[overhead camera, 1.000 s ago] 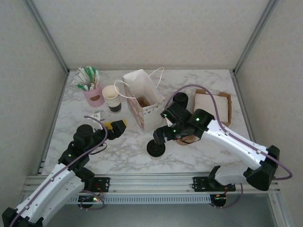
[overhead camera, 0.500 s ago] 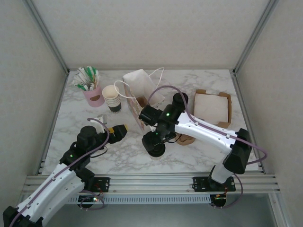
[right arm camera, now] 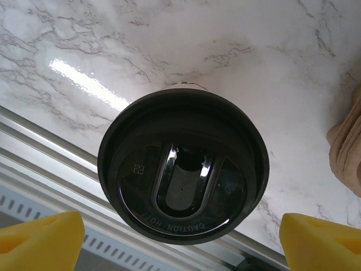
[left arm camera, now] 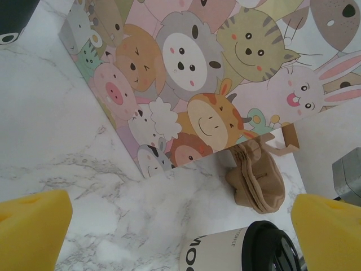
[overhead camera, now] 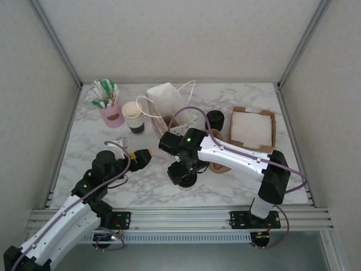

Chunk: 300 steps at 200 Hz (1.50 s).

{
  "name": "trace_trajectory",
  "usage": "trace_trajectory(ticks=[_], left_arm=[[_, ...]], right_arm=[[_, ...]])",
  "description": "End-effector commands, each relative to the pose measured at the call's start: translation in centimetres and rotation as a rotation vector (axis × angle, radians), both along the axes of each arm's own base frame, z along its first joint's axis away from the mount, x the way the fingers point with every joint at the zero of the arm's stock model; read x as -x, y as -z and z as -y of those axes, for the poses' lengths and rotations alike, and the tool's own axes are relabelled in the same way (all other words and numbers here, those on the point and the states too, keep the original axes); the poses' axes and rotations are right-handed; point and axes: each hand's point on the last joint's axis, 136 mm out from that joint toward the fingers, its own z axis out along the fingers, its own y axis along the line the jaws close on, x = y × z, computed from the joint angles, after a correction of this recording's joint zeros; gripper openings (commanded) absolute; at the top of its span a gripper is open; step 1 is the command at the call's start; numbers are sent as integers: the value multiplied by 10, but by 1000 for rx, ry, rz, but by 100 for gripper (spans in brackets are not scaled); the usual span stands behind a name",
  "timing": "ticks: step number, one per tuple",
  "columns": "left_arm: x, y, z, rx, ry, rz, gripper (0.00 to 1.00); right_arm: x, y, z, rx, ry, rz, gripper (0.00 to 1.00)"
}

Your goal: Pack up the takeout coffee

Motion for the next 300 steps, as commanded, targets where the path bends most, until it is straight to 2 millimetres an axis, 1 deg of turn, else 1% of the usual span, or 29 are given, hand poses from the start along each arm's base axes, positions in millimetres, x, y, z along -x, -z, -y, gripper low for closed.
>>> trace_trajectory(ticks=[1,72,160,186,219,300], left_arm=[[0,4,-1,-2,-12,-8,100],[0,3,-1,-1,-12,-7,100],[0,3,-1,-2,-13,-8,100],[0,4,-1,-3,-12,-9,100],[0,4,-1,-2,-15,-9,100],[0,2,-2,0,-16,-5,100]], right_arm=[[0,-1,-1,21,0,15,90],[1,10,-7,18,7,-5,88],[-1,18,-1,65,12,4,86],[-2,19,-1,66,14,2,86],[-1,23,0,77,15,-4,83],[3,28,-2,79,16,-21,83]])
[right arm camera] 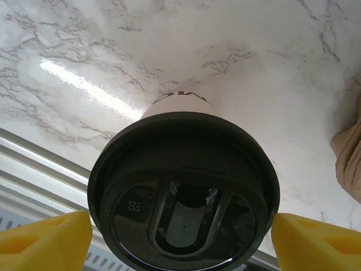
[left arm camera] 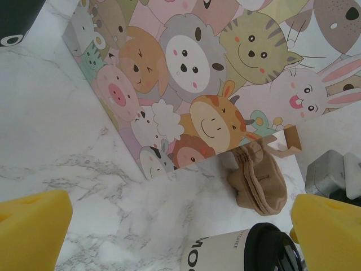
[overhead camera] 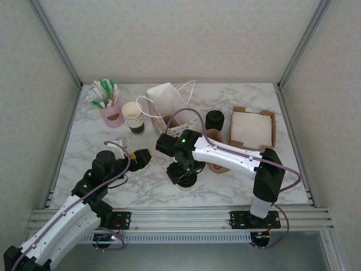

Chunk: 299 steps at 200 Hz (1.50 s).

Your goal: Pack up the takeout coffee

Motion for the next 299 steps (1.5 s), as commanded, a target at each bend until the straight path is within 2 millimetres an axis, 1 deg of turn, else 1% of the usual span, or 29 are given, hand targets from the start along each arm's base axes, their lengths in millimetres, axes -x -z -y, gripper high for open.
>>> trace_trajectory(ticks=[1,25,110,162,216,232,253,275,299], left_arm=[[1,2,0,3,-6,-7,100],[1,3,0,4,-4,-7,100],[2,3,0,5,-7,-8,100],[1,0,-2,4,-17,0,100],[0,-7,-7,3,-45,22,100],[-2,-14,-12,-1,-71,37,100],[-7,-30,-22,-9,-132,68,100],[-15,-55,-30,-11,-193,105,100],[-25,-92,-33,-13,-227,154,100]], right_arm=[[8,12,3,45,-2,-24,83],[9,13,2,50,-4,-27,81],[10,14,4,60,-4,-29,79],[10,4,6,42,-1,-11,71],[12,-4,13,35,14,-2,69],[13,-6,15,27,18,-4,69],[16,-12,16,13,20,-8,68],[18,-23,17,-15,24,-9,68],[20,-44,18,-53,23,-1,68]])
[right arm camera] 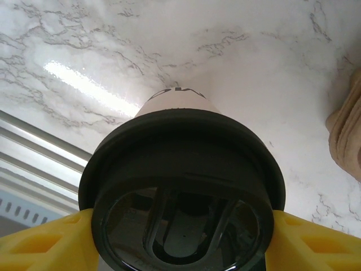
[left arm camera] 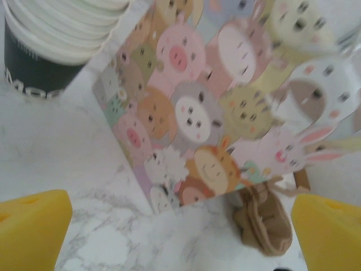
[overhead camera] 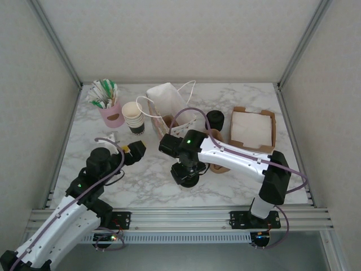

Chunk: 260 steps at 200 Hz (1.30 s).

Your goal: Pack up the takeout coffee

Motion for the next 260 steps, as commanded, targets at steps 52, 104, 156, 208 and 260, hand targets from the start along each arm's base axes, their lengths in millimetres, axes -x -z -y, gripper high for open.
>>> trace_trajectory(ticks=[52,104,156,208,260], left_arm=[[-49,-132,-5,-75,-125,169,98],[-106,-206,4,-161,-162,242,82],[-174,-236,-6,-187,-170,290,69],[-246,-210,-24,-203,-149,244,66],[-318,-149,-20,-264,-96,145,55]], right_arm=[[5,-76,10,-131,-4,35,68],[-12,-132,12,-269,-16,113,67],[-35,-189,10,-392,-34,247,67],[-63,-231,2,-481,-40,361,66],[-103,-246,-10,-539,-10,421,65]])
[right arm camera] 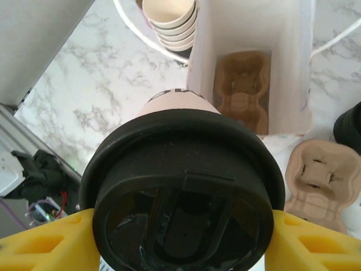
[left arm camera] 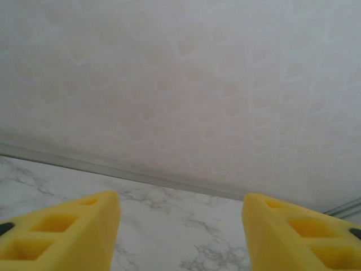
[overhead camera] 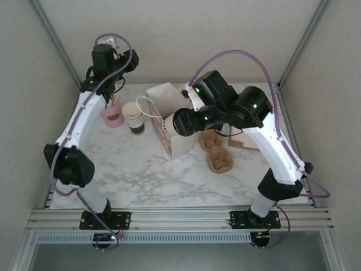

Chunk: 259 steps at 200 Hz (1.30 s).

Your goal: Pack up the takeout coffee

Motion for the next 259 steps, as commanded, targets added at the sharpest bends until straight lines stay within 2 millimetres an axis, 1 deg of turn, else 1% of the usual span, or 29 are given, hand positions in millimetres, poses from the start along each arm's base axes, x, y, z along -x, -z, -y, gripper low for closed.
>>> trace_trajectory(ticks=[1,18,39,67,84,121,148,188,198,232,259], left_arm=[[-22,9,15,-32,81,-1,55],[-41,30,17,-60,90,-34,53],[-58,55,23,-84,117,-82,51],[-67,81,35,-87,173,-122,49],[-68,97,43,-98,196,-155,47],[-60,121,66,-131,263,-205,45],[-49,129,79,-103,316,-226,43],[-28,141,101,-115,385,-262,42],[-24,143,104,-114,390,-266,41],[-2,134,120,-84,419,-227,42],[14,138,132,-80,445,-234,42]], right_arm=[[-20,-8,-5,-24,-1,40,65],[-33,-12,-6,-46,21,50,65],[-47,-14,-4,-62,46,55,65],[-62,-12,-7,-92,57,34,65],[-68,-4,-11,-85,59,10,65],[-77,17,-15,-33,73,-41,65],[-80,33,-9,30,102,-70,65],[-74,43,1,86,128,-103,65],[-70,45,2,97,125,-113,65],[-59,50,6,135,120,-129,65],[-52,52,10,167,125,-129,65]])
